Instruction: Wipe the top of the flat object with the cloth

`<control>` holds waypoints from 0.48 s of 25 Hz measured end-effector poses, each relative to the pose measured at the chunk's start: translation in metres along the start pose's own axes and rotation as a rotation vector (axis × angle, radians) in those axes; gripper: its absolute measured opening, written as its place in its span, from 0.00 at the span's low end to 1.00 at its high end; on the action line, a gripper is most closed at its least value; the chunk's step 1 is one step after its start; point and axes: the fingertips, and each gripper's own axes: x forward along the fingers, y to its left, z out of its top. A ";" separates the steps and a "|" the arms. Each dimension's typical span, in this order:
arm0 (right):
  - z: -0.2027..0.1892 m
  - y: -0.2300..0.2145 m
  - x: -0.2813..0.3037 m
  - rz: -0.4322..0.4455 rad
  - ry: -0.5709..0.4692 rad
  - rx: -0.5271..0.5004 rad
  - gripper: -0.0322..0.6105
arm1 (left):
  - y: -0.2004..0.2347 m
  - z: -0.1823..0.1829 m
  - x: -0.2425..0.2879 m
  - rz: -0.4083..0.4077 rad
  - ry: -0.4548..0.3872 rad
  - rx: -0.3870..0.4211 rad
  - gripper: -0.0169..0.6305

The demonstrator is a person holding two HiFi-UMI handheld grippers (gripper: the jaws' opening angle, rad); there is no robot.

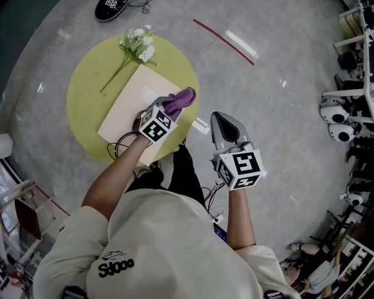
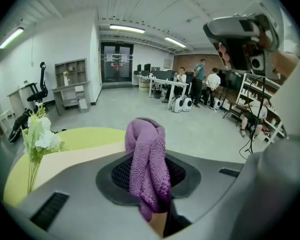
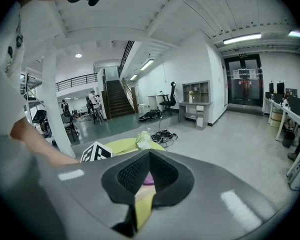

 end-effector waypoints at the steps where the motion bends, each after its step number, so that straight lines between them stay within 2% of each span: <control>1: -0.001 0.000 -0.003 -0.011 -0.008 0.012 0.06 | -0.005 -0.001 0.001 -0.008 0.004 0.025 0.17; 6: -0.005 -0.001 -0.020 -0.056 -0.031 0.041 0.06 | -0.019 0.001 -0.003 -0.025 0.014 0.097 0.17; 12: -0.012 0.011 -0.019 -0.055 -0.042 0.050 0.06 | 0.000 -0.013 -0.021 0.025 0.035 0.064 0.17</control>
